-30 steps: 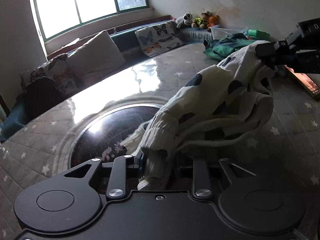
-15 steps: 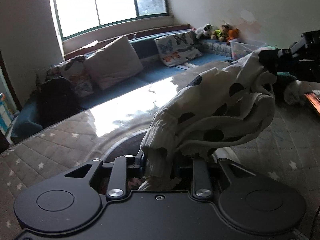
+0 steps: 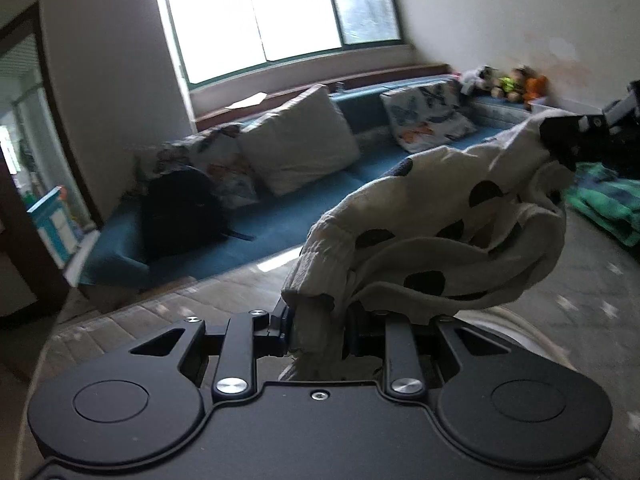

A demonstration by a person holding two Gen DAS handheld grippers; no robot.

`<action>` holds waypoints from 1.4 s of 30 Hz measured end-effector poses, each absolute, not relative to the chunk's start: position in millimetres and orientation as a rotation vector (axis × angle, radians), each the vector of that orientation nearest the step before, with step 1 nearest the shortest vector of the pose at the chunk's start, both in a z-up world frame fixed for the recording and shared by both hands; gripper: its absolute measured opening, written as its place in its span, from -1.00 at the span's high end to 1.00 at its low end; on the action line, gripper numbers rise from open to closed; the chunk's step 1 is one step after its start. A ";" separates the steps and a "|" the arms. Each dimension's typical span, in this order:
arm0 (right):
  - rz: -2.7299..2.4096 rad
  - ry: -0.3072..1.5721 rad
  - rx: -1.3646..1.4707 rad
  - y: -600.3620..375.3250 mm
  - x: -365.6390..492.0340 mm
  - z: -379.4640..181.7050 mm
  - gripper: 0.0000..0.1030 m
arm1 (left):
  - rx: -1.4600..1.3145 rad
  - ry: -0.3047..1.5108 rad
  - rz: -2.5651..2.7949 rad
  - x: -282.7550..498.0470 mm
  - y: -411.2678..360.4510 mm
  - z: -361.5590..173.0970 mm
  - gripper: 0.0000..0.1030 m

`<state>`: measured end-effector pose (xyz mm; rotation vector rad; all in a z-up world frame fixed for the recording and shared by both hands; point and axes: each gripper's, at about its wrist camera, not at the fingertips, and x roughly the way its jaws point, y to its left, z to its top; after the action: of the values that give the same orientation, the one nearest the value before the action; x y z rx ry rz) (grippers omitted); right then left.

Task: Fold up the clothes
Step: 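Lift the garment off the table with both grippers holding its ends, then lay the folded polka-dot garment down and open both grippers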

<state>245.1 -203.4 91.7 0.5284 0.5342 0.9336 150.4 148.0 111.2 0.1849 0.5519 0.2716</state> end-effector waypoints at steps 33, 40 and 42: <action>0.707 0.814 0.062 -127.2 284.5 -20.1 0.38 | 0.327 0.723 0.335 160.5 143.2 9.3 -0.66; 0.672 0.736 -0.084 -124.6 266.0 -6.4 0.24 | 0.324 0.721 0.340 152.3 139.9 13.2 -0.74; 0.670 0.708 -0.126 -122.5 259.8 -4.0 0.21 | 0.312 0.725 0.345 150.6 138.6 14.3 -0.79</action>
<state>259.8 -122.5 -4.0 -0.1264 0.7085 0.6701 150.6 138.6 14.3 0.3120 0.7245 0.3453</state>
